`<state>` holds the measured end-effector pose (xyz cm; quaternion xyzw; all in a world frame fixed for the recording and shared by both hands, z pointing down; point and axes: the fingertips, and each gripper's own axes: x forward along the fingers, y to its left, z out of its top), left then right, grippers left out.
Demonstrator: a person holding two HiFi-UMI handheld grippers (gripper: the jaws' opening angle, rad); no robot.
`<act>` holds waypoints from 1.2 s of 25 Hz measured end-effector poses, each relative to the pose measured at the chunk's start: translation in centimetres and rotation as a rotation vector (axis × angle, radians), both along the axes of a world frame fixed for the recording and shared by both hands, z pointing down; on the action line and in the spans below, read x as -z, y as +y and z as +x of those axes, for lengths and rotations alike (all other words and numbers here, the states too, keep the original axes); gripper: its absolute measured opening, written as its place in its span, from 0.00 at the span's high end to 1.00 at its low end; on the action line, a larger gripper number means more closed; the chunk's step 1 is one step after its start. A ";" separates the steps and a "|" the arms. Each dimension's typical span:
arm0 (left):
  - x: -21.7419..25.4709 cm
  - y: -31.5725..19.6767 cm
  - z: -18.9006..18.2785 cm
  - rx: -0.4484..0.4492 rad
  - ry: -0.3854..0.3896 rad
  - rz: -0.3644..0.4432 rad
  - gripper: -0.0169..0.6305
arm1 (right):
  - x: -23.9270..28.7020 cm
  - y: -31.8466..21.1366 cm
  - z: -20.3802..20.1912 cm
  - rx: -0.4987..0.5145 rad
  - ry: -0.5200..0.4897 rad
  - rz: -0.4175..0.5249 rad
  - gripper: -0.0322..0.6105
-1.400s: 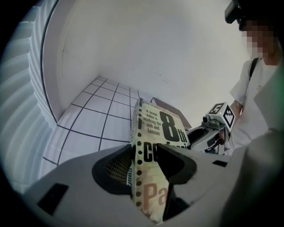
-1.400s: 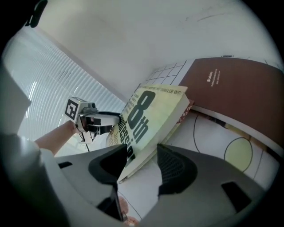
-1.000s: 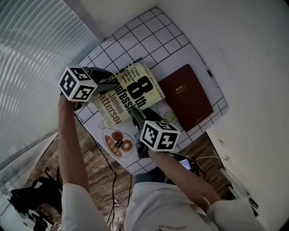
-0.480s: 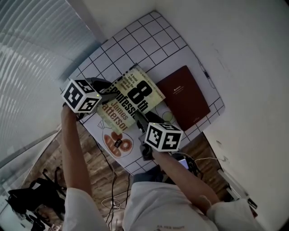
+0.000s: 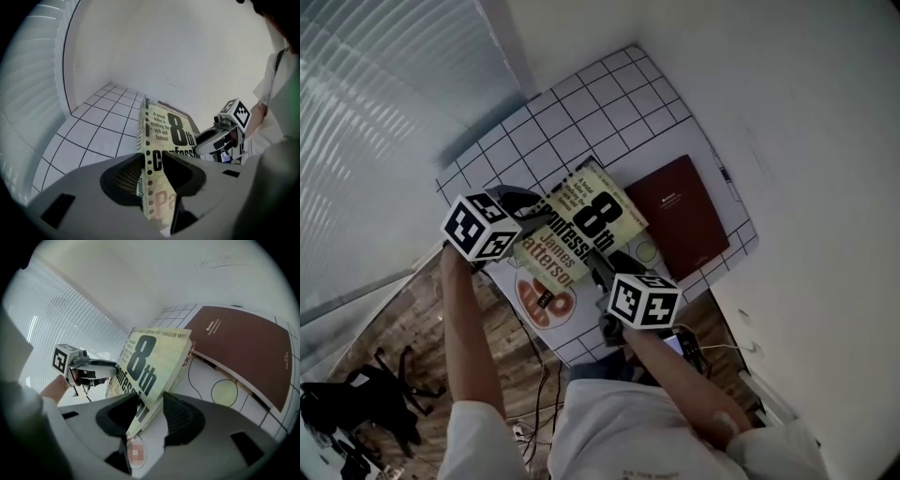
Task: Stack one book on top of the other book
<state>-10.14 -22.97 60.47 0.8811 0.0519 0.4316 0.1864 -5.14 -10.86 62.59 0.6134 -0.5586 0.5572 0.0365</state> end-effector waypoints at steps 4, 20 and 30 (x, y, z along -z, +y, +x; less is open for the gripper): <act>0.3 1.1 -0.9 0.023 -0.006 0.002 0.75 | 0.3 0.9 -0.3 0.033 0.018 -0.017 0.68; 3.0 6.0 -0.9 0.084 -0.012 0.011 0.80 | 2.4 3.9 2.6 0.122 0.056 0.018 0.68; 3.8 10.8 0.7 0.128 -0.076 0.019 0.83 | 4.9 5.6 6.9 0.202 0.116 0.066 0.67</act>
